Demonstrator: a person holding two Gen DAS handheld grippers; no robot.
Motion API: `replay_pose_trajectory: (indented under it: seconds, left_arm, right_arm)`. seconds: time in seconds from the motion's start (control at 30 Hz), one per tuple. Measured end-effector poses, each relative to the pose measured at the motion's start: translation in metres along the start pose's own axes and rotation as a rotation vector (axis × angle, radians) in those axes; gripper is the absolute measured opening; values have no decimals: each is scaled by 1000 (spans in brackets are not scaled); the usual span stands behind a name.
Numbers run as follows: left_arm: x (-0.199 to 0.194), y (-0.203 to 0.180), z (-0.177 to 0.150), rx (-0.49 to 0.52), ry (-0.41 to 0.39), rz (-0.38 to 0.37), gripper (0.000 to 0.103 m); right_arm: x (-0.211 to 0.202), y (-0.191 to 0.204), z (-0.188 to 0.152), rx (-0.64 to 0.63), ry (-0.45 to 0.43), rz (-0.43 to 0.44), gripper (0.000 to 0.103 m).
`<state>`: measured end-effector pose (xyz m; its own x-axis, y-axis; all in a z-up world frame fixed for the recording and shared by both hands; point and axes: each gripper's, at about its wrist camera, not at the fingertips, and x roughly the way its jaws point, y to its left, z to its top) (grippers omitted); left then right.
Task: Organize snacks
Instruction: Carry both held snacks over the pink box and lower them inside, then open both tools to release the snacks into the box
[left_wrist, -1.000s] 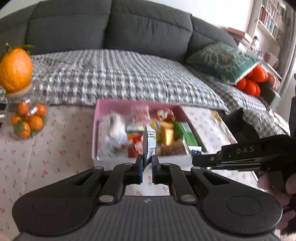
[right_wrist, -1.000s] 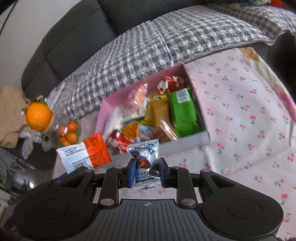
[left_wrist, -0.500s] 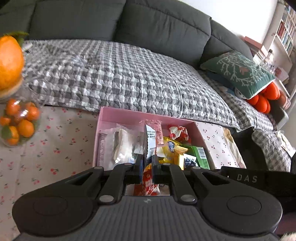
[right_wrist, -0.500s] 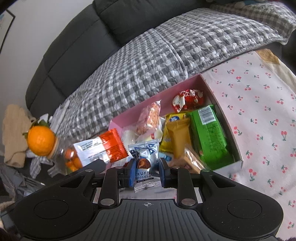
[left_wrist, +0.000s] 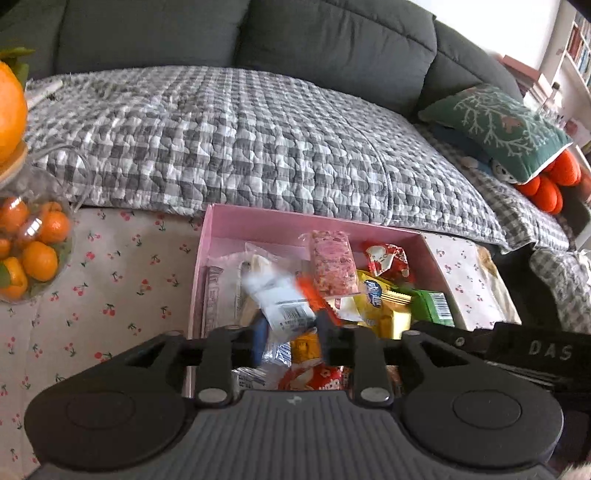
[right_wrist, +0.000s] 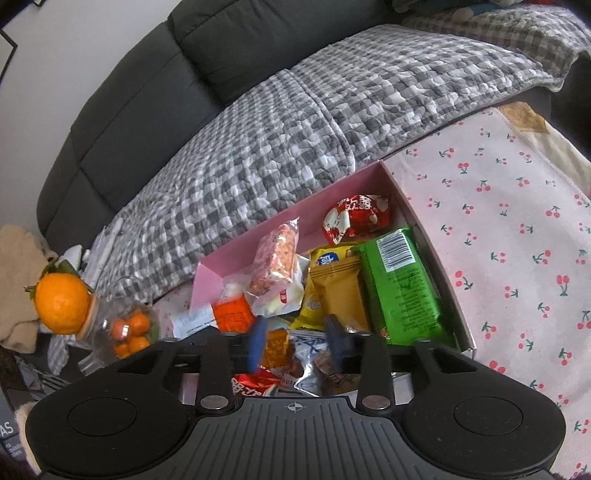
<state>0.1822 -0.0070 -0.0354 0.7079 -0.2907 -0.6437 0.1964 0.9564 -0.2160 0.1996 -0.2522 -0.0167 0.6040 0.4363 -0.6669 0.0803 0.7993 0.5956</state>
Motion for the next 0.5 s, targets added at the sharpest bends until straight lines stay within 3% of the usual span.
replay_pose_trajectory:
  seconds: [0.07, 0.13, 0.2, 0.5]
  left_arm:
    - [0, -1, -1, 9, -3, 13, 33]
    - [-2, -2, -2, 15, -11, 30, 50]
    - [-5, -2, -4, 15, -22, 41, 57]
    - [-24, -1, -10, 30, -38, 61, 75]
  right_arm:
    - [-2, 1, -1, -8, -6, 0, 52]
    - [-5, 4, 0, -25, -9, -8, 54]
    - [-8, 5, 0, -31, -14, -7, 58]
    - [-26, 4, -1, -38, -25, -12, 66]
